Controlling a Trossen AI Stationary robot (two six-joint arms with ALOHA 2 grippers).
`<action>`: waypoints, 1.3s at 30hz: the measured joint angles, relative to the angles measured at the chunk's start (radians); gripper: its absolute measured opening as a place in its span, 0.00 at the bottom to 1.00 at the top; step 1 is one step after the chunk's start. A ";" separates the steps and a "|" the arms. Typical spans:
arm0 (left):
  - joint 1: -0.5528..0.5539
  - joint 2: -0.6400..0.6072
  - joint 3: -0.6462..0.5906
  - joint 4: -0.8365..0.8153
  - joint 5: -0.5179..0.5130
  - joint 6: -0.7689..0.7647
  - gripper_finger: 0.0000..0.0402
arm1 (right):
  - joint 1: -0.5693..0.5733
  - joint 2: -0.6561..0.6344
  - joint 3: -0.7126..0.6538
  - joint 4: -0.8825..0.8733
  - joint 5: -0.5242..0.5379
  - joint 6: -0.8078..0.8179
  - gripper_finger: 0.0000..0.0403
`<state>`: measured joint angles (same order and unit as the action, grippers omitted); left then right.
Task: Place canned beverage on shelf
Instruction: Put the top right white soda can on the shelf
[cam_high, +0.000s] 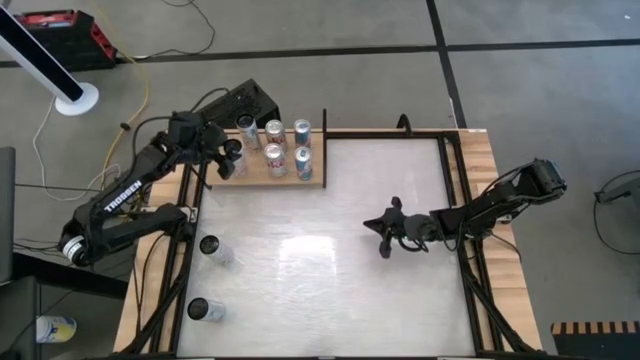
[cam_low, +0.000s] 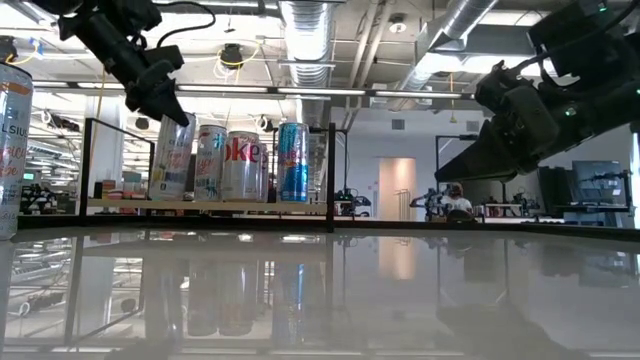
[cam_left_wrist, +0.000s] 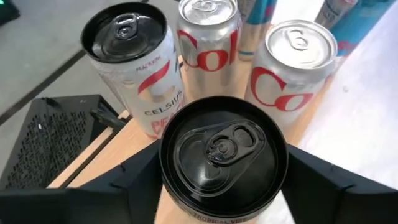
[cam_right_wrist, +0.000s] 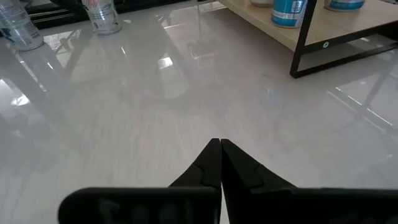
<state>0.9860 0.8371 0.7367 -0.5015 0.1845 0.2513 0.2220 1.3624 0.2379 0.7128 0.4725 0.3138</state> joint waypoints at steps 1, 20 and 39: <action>0.000 0.000 -0.002 0.002 -0.006 -0.008 0.66 | -0.002 0.000 0.000 0.000 0.000 0.003 0.06; -0.001 -0.001 0.136 -0.039 -0.112 -0.028 0.98 | -0.029 0.000 0.000 -0.002 -0.001 0.002 0.06; -0.329 0.022 0.192 -0.112 -0.133 -0.101 0.58 | -0.059 0.000 0.000 0.001 -0.002 0.010 0.06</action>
<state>0.6575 0.8596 0.9287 -0.6134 0.0514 0.1500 0.1633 1.3624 0.2379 0.7142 0.4706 0.3241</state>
